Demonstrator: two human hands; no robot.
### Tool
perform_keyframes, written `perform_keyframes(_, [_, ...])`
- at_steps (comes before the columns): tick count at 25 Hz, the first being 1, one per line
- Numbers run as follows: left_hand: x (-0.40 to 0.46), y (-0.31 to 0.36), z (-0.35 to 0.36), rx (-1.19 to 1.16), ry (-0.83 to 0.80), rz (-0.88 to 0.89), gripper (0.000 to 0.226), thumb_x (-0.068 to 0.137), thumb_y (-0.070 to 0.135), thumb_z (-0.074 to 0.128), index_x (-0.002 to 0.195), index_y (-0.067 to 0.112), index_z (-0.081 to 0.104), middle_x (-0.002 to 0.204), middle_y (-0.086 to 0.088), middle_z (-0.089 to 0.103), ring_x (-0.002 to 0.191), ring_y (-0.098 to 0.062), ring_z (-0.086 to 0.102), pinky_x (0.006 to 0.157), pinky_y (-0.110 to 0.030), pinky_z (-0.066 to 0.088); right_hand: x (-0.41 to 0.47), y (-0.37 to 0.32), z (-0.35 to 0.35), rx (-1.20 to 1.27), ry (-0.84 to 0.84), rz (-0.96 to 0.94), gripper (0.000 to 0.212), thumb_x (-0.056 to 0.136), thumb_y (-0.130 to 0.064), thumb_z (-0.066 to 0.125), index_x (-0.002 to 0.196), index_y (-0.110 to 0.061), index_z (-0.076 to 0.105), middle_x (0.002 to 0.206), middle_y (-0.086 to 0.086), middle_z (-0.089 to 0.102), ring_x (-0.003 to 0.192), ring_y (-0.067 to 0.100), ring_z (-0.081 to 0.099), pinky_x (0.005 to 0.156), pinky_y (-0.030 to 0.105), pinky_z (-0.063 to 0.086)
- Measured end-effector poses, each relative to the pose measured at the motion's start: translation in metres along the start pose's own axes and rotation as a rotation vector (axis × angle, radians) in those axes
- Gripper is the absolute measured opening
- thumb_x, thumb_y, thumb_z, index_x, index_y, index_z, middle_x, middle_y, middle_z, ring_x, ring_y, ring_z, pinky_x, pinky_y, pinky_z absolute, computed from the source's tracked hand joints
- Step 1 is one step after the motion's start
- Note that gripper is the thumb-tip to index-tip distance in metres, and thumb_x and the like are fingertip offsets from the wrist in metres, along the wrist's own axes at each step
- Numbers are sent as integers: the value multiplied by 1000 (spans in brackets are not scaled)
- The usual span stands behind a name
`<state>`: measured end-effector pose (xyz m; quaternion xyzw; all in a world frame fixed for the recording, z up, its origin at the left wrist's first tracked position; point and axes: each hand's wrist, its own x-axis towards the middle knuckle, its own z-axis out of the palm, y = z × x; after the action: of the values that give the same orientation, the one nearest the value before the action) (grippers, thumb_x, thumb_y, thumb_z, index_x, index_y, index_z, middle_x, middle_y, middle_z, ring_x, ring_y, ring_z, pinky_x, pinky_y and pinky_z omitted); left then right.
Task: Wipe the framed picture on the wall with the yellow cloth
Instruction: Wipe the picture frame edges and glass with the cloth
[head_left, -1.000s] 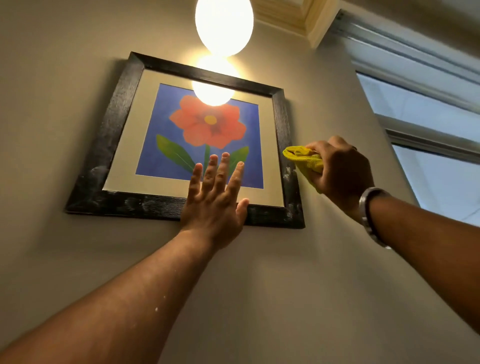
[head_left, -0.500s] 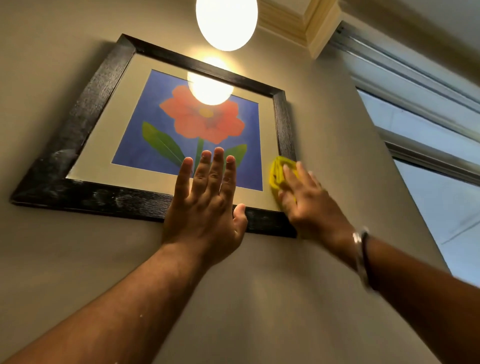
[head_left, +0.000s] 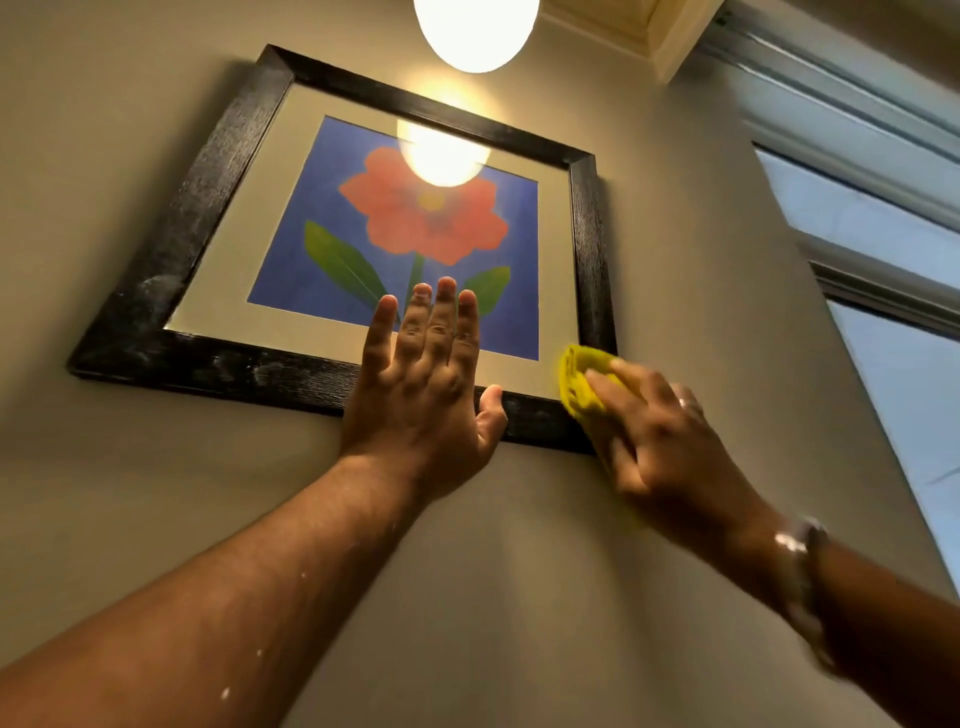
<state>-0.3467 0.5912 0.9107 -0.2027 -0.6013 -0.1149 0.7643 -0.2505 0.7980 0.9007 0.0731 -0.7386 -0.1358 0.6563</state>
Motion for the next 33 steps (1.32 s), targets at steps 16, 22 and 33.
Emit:
perform_keyframes(16, [-3,1,-4,-48,-7,-16,82,89,51,24,154,8,1,164,-14,3,152,-28,2,122,-48,-8,1,-11,-21,24,-111,54,48,80,-42,43,125,-30,54,119,9,54,99,30,54,90,36,40])
perform_keyframes(22, [-4,0,0,-45,10,-33,83,87,52,26,155,8,6,164,-15,6,151,-28,4,122,-48,-5,163,24,-38,-23,13,206,51,84,-10,51,132,-26,52,136,14,56,115,38,55,95,43,50])
perform_keyframes(33, [-1,1,0,-32,-28,-39,82,87,50,24,155,8,3,164,-17,5,151,-30,4,122,-50,-3,-30,0,-20,-38,-97,11,57,81,-32,50,138,-32,44,132,7,51,104,31,53,92,39,42])
